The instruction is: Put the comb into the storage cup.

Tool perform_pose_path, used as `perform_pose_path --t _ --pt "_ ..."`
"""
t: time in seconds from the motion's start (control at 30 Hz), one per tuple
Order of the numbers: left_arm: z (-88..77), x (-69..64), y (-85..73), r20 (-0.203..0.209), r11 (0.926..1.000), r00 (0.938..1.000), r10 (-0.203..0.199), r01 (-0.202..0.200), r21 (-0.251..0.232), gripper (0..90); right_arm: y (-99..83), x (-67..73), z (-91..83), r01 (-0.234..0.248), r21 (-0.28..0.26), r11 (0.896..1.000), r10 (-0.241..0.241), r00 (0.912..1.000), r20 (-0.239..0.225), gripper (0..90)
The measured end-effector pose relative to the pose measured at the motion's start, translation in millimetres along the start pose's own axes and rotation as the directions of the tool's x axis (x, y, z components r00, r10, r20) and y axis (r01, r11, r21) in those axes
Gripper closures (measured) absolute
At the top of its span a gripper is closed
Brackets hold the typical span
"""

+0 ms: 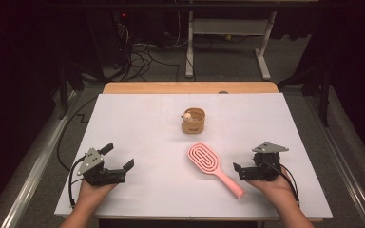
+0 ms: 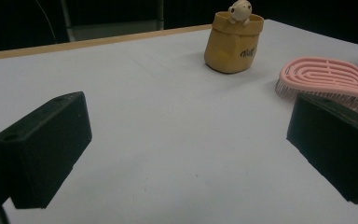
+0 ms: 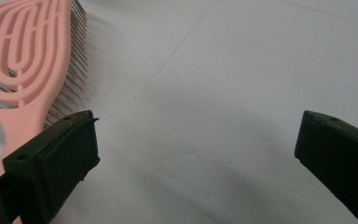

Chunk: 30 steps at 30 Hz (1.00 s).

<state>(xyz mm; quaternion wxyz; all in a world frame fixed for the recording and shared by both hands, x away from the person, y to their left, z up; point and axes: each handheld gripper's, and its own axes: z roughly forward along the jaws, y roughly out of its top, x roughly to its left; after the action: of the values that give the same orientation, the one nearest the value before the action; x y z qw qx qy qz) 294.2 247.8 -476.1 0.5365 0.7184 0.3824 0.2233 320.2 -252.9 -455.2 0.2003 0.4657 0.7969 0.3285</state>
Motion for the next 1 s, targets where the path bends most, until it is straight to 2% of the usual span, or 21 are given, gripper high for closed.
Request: perform_pose_path --t 0.13,0.3,0.4,0.47,0.57,0.77,0.93,1.0 --pt "1.7 0.9 -0.8 0.004 0.9999 1.0 -0.008 0.008 0.01 0.6 7.9 4.2 -0.9 0.005 -0.004 1.0 -0.005 0.9999 -0.013 0.3" --pt "0.8 0.5 0.0 0.004 0.9999 1.0 -0.005 0.005 -0.012 0.5 20.0 12.5 -4.7 0.006 -0.03 1.0 -0.008 0.9987 -0.051 0.3" --pt "1.9 0.9 -0.1 0.007 0.9999 1.0 -0.007 0.007 -0.011 0.5 25.2 19.5 -5.5 0.023 -0.039 0.999 -0.026 0.9968 -0.075 0.3" --pt "2.2 1.5 0.0 0.006 0.9999 1.0 -0.003 0.003 -0.011 0.5 27.9 23.6 -4.8 0.016 -0.038 0.999 -0.02 0.9947 -0.1 0.3" --pt "1.0 2.4 0.3 0.009 0.9997 0.9998 -0.015 0.015 -0.017 0.0 32.9 31.7 -4.4 0.034 -0.042 0.999 -0.038 0.9941 -0.102 0.3" --pt "0.0 1.3 1.1 0.013 0.9996 0.9999 -0.009 0.01 -0.025 0.1 40.1 45.1 -1.9 0.067 -0.035 0.997 -0.071 0.9913 -0.111 0.3" --pt "0.4 2.2 1.9 0.01 0.9995 0.9997 -0.022 0.022 -0.021 0.1 45.5 48.1 4.9 0.075 -0.011 0.997 -0.075 0.9907 -0.113 0.3" --pt "-0.2 1.6 2.0 0.01 0.9996 0.9999 -0.01 0.011 -0.024 0.0 47.5 50.6 6.7 0.078 -0.014 0.997 -0.079 0.9905 -0.112 0.3"
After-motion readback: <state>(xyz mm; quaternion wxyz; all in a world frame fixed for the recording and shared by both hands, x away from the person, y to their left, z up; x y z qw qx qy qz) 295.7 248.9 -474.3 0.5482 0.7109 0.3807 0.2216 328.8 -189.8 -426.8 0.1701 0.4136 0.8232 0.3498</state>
